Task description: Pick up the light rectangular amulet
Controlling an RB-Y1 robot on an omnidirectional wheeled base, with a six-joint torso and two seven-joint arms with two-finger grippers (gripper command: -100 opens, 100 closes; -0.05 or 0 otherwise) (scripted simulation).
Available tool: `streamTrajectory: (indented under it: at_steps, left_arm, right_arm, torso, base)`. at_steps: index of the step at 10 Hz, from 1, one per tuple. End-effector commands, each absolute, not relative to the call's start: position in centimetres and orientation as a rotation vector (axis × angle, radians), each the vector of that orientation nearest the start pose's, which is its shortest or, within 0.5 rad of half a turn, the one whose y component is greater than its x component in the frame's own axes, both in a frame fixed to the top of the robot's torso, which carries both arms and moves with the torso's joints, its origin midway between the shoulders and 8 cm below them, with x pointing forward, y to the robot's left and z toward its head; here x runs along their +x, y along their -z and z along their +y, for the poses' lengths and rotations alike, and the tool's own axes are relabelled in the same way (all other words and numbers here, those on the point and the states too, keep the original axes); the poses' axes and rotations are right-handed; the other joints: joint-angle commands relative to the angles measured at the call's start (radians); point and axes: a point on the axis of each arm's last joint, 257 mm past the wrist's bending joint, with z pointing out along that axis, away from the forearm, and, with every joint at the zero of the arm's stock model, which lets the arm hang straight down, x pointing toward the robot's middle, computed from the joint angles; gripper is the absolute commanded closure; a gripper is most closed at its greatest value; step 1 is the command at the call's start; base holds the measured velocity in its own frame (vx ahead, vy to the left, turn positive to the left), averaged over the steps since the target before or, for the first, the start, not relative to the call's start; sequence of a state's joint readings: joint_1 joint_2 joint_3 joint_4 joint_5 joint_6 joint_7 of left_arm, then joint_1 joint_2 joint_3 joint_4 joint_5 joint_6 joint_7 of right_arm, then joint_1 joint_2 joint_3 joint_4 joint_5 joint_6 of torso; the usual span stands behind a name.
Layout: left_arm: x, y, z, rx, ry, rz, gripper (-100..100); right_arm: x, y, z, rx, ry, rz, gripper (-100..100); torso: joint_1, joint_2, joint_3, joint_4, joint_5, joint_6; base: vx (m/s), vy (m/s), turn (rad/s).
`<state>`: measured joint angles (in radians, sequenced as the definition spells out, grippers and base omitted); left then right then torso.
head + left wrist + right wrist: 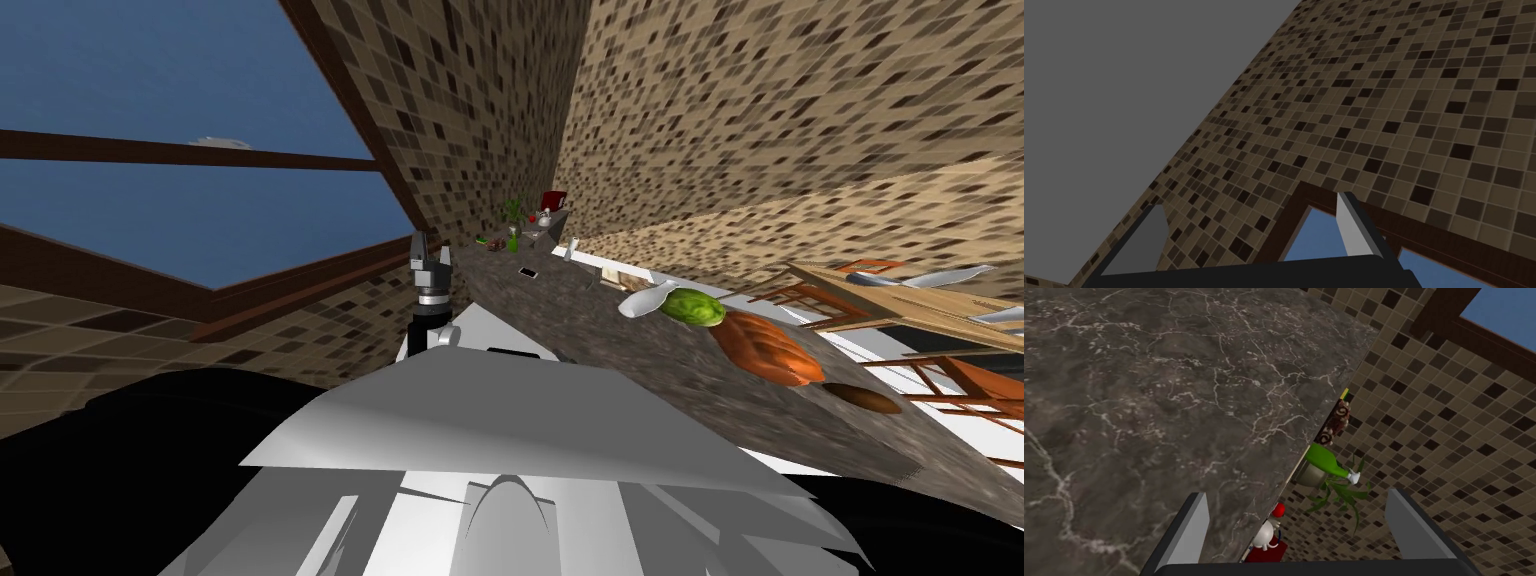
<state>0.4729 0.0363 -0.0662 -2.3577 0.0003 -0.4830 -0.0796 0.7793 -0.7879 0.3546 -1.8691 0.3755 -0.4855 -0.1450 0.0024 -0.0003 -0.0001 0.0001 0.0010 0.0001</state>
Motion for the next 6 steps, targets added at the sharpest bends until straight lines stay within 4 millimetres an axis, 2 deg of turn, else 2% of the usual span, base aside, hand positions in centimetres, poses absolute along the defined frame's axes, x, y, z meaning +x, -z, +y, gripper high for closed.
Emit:
streamTrajectory:
  at_steps: [1,2,3,4,5,6]
  left_arm:
    - [33.4,-6.3,24.8,-0.544,1.325,0.600,0]
    - [33.4,-6.3,24.8,-0.544,1.325,0.600,0]
    - [33.4,-6.3,24.8,-0.544,1.325,0.600,0]
    - [33.4,-6.3,24.8,-0.544,1.325,0.600,0]
    - [33.4,-6.3,24.8,-0.544,1.325,0.600,0]
    - [33.4,-6.3,24.8,-0.544,1.325,0.600,0]
  right_arm:
    - [17.7,37.7,-21.9,0.431,-1.081,2.165,-100]
    - [17.3,37.8,-22.6,0.403,-1.066,2.192,-100]
    - [14.8,40.0,-24.0,0.397,-1.025,2.280,-100]
    - [14.5,40.2,-24.7,0.374,-1.010,2.303,-100]
    - [12.2,41.5,-25.8,0.354,-0.982,2.376,-100]
    - [11.5,42.1,-27.3,0.337,-0.947,2.414,-100]
  torso:
    - [0.000,0.000,0.000,0.000,0.000,0.000]
    - [0.001,-0.001,0.000,0.000,0.000,0.000]
    - [0.001,-0.001,-0.001,0.000,0.000,0.000]
    - [0.002,-0.001,0.000,0.000,0.000,0.000]
    - [0.001,-0.001,0.000,0.000,0.000,0.000]
    - [0.001,-0.001,-0.001,0.000,0.000,0.000]
  base:
    - [0.029,0.077,0.155]
    - [0.028,0.068,0.078]
    - [0.025,0.087,0.186]
    - [0.026,0.067,0.067]
    - [0.035,0.068,0.167]
    - [0.031,0.055,0.088]
